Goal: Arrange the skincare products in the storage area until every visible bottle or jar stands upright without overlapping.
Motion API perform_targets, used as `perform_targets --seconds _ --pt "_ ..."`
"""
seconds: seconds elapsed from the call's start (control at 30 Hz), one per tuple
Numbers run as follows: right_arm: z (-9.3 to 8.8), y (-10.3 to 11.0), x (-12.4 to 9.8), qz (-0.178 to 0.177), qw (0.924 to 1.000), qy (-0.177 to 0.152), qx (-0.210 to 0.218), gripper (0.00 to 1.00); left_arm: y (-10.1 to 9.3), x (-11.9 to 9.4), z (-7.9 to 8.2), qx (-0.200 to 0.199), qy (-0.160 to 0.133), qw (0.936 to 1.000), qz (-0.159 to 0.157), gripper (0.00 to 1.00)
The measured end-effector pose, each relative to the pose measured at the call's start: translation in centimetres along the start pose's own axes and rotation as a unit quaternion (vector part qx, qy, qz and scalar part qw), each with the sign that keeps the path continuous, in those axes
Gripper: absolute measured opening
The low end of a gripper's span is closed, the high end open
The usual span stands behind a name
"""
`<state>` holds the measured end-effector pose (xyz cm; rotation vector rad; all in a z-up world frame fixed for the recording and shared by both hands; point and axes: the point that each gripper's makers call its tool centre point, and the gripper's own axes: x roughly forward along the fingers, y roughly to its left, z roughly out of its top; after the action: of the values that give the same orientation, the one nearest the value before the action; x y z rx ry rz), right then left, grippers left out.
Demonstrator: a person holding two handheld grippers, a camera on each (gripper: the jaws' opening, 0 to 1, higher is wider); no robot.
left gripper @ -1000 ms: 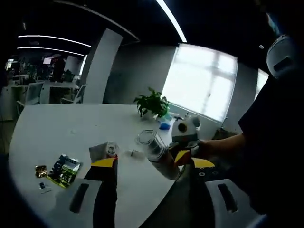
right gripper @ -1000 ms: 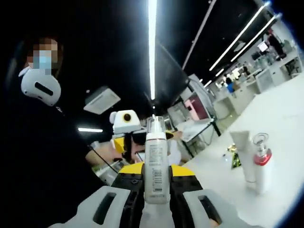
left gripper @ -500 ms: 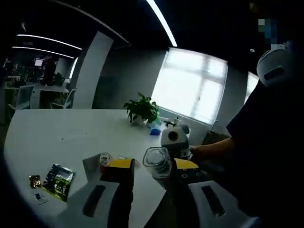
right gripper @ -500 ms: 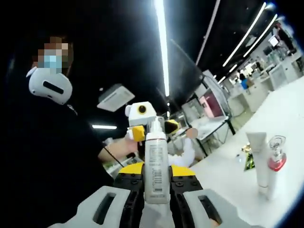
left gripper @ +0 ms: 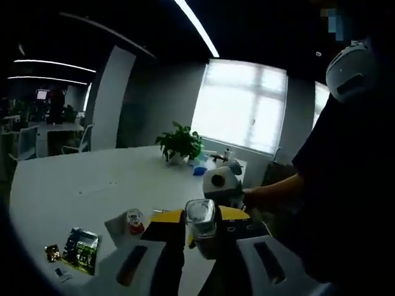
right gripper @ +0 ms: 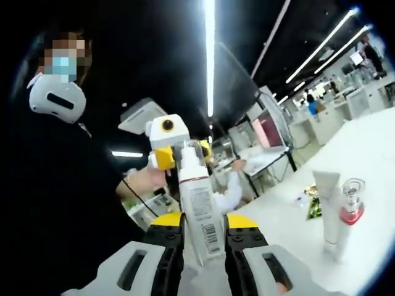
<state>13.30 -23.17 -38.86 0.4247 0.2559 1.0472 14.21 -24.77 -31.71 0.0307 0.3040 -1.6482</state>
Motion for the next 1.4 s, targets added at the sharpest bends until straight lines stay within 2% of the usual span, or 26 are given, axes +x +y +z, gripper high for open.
perform_targets --seconds 0.1,0.2,0.4,0.47,0.5,0.57,0.6,0.67,0.73,0.97,1.17,1.33,1.4 --pt "-0.6 -0.8 0.0 -0.028 0.9988 0.024 -0.031 0.18 -0.4 0.6 -0.6 0.032 0.027 0.9991 -0.001 0.14" --pt "-1.1 -1.2 -0.1 -0.053 0.9940 0.056 -0.077 0.18 -0.6 0.9 -1.3 0.070 0.057 0.9959 -0.008 0.14" --pt "-1.9 -1.0 0.0 -0.070 0.9819 0.106 -0.140 0.15 -0.6 1.6 -2.3 0.086 0.082 0.9926 -0.025 0.13" --pt "-1.1 -0.6 0.2 -0.070 0.9815 0.093 -0.152 0.15 -0.7 1.8 -2.9 0.097 0.098 0.9900 -0.031 0.13" --pt "-0.7 -0.4 0.2 -0.069 0.9810 0.087 -0.159 0.15 -0.8 1.9 -3.6 0.110 0.117 0.9863 -0.035 0.13" --pt "0.2 -0.1 0.2 -0.066 0.9795 0.076 -0.174 0.14 -0.7 2.0 -4.5 0.124 0.139 0.9819 -0.037 0.13" --pt "0.2 0.0 0.3 -0.061 0.9789 0.079 -0.178 0.13 -0.7 2.1 -4.8 0.129 0.144 0.9805 -0.039 0.13" --pt "-0.7 -0.2 0.4 -0.059 0.9741 0.106 -0.191 0.13 -0.7 2.1 -4.7 0.122 0.134 0.9824 -0.047 0.13" --pt "-1.5 -0.4 0.6 -0.059 0.9735 0.115 -0.188 0.13 -0.9 2.2 -4.6 0.113 0.124 0.9844 -0.052 0.13" --pt "-1.8 -0.9 0.8 -0.068 0.9741 0.114 -0.183 0.12 -0.9 2.1 -4.9 0.111 0.128 0.9838 -0.058 0.13" --pt "-2.2 -1.5 0.8 -0.081 0.9678 0.131 -0.199 0.11 -0.8 2.0 -5.6 0.117 0.130 0.9830 -0.056 0.14" --pt "-2.3 -1.8 0.7 -0.087 0.9703 0.122 -0.190 0.10 0.0 1.7 -5.6 0.086 0.104 0.9904 -0.030 0.17" --pt "-2.4 -2.3 0.7 -0.092 0.9707 0.121 -0.186 0.10 0.2 1.4 -6.0 0.071 0.105 0.9916 -0.027 0.19"
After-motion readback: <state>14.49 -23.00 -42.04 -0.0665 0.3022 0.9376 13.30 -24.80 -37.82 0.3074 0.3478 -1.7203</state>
